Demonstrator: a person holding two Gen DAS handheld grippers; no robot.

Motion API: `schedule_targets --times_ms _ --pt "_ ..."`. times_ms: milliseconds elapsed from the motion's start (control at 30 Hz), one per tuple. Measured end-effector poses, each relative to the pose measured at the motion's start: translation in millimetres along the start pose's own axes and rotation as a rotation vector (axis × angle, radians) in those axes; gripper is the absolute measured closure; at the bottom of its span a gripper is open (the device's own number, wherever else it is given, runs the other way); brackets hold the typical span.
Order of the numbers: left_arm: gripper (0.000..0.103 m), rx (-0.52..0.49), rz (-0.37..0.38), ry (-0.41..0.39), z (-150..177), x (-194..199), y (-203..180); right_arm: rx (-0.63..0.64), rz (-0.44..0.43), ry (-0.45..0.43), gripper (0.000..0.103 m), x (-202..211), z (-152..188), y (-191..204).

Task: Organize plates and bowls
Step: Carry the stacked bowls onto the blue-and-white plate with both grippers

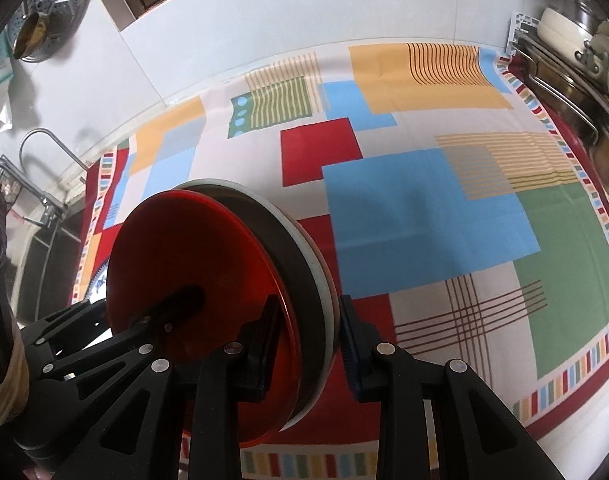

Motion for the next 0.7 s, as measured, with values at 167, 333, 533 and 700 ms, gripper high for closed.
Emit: schedule_targets --times_ms 167,333,533,700 --pt "0.072 -0.005 0.001 -0.009 6.1 12.4 17.7 -0.007 0.001 -0.01 0.074 3.4 5.4 16.0" --pt "0.072 0.004 -0.001 -0.021 11.5 23.9 39.0 -0.001 -0.002 -0.017 0.074 4.6 10.2 39.0" --pt "0.072 0.021 -0.005 -0.037 18.4 35.8 68.2 0.013 -0.009 -0.023 0.074 5.4 15.9 69.5" --pt "0.072 0.042 -0.012 -0.045 26.3 43.6 92.4 0.029 -0.018 -0.021 0.074 4.0 21.4 95.8"
Point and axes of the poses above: each gripper's, at about its wrist camera, not at the fingertips, and x roughly against the way its jaws point, y to its left, z to its underside, the point moved 7 cm from there along -x, roughly the way its jaws point, and after that the axes turned 4 degrees about -z, right-handed, at the moved point
